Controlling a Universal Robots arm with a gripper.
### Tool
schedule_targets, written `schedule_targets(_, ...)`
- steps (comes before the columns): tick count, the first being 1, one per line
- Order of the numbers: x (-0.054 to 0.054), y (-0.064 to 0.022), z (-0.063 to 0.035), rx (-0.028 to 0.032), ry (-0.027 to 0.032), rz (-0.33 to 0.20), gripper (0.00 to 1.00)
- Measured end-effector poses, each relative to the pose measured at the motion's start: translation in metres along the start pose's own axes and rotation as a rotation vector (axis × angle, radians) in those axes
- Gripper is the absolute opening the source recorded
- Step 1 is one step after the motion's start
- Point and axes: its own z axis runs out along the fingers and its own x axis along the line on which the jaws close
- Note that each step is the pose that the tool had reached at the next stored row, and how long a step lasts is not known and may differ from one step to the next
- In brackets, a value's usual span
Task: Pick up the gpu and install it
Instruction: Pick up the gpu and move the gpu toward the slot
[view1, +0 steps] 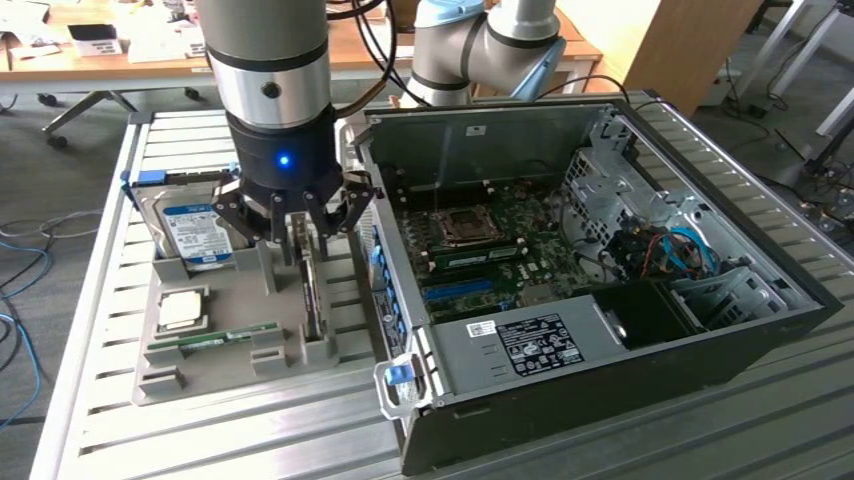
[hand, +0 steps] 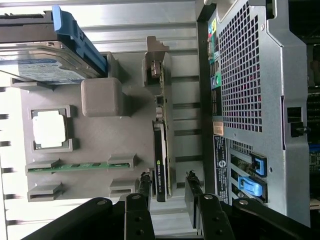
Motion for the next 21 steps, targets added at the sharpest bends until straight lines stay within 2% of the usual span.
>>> schedule_targets(21,0.0019,0.0054,0.0086,-0.0001,-0.0001,0.000,0.42)
